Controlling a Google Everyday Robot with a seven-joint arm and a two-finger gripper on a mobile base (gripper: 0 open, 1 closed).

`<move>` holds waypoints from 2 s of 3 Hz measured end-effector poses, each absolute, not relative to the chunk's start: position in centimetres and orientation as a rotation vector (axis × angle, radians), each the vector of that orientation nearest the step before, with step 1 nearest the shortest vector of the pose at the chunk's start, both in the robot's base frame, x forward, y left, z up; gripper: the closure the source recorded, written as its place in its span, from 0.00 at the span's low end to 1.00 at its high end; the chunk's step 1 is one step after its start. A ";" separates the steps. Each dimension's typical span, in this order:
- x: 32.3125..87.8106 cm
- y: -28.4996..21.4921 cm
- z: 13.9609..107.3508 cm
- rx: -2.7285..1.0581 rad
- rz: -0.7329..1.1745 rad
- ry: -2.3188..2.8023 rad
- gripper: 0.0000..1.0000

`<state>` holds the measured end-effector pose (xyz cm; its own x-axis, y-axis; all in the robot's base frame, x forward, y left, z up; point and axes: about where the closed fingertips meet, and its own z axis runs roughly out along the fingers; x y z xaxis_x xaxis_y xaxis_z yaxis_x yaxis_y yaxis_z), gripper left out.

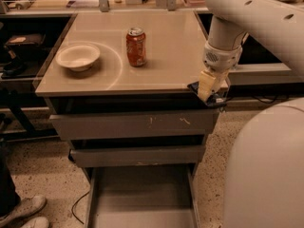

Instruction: Place rxbar blueberry into bottom drawer

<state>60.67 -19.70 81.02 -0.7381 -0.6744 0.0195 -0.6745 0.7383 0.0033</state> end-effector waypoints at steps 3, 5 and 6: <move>50.4 -20.7 76.9 0.923 -0.018 -2.911 1.00; 49.4 -20.9 73.6 0.860 -0.059 -2.881 1.00; 47.5 -19.9 67.5 0.762 -0.199 -2.842 1.00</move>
Offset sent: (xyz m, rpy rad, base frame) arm -0.1707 -0.0149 -0.0715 0.0556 0.1367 -0.2434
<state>47.53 -19.87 67.54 -0.8492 -0.5063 0.1499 -0.4805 0.8587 0.1780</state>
